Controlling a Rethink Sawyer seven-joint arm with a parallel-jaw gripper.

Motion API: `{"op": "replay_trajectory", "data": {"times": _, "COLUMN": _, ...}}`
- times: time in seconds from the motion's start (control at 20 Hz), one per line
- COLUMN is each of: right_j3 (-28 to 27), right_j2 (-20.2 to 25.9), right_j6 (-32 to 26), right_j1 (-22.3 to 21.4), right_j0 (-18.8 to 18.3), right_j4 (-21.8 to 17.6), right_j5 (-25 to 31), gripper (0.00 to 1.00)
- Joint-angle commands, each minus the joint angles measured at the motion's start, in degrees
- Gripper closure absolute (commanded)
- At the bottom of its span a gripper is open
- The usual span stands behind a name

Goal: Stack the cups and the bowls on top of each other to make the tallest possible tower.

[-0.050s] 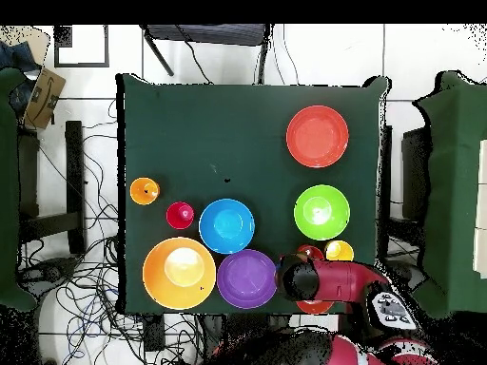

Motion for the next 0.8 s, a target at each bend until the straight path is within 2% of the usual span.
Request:
{"op": "replay_trajectory", "data": {"times": 0.05, "right_j3": -1.8, "right_j2": 5.3, "right_j6": 3.4, "right_j1": 0.9, "right_j0": 0.8, "right_j4": -1.4, "right_j5": -1.7, "gripper": 0.0}}
{"op": "replay_trajectory", "data": {"times": 0.65, "right_j3": -2.4, "right_j2": 6.0, "right_j6": 2.8, "right_j1": 1.8, "right_j0": 0.2, "right_j4": -1.0, "right_j5": -0.7, "gripper": 0.0}}
{"op": "replay_trajectory", "data": {"times": 0.7, "right_j3": -2.6, "right_j2": 5.9, "right_j6": 2.8, "right_j1": 1.8, "right_j0": 0.3, "right_j4": -1.1, "right_j5": -0.7, "gripper": 1.0}}
{"op": "replay_trajectory", "data": {"times": 0.8, "right_j3": -2.5, "right_j2": 5.8, "right_j6": 3.0, "right_j1": 1.9, "right_j0": 0.5, "right_j4": -1.2, "right_j5": -1.0, "gripper": 1.0}}
